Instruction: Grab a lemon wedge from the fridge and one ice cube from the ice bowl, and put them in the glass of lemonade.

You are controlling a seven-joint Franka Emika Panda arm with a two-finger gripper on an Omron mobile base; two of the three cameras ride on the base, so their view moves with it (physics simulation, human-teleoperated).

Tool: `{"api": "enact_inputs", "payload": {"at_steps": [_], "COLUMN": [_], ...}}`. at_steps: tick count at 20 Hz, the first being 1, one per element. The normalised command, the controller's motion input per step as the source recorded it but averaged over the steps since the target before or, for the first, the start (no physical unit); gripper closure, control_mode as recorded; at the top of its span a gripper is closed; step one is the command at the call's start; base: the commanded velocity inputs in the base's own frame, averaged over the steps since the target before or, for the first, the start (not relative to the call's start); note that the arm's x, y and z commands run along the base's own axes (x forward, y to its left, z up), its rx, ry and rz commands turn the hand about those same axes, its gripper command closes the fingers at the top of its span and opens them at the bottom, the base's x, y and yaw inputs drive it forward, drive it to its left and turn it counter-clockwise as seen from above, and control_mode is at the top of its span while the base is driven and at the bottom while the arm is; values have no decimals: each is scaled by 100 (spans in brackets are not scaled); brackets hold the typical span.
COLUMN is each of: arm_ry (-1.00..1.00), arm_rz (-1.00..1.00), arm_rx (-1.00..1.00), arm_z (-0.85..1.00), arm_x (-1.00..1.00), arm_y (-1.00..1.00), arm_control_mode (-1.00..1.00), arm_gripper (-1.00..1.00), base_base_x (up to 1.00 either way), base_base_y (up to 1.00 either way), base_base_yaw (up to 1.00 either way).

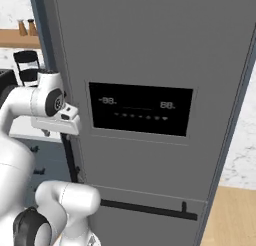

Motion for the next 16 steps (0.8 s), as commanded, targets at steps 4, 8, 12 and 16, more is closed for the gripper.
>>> {"api": "enact_inputs", "payload": {"at_steps": [4, 8, 12, 16], "arm_ry": [0, 0, 0, 0], "arm_rz": [0, 0, 0, 0], "arm_rx": [0, 0, 0, 0], "arm_z": [0, 0, 0, 0], "arm_x": [0, 0, 0, 0], "arm_y": [0, 0, 0, 0], "arm_control_mode": [100, 100, 100, 100], "arm_gripper": [-100, -100, -100, -100], "base_base_x": [0, 7, 43, 100], "base_base_y": [93, 100, 98, 34], "base_base_yaw": [-1, 0, 5, 22]}}
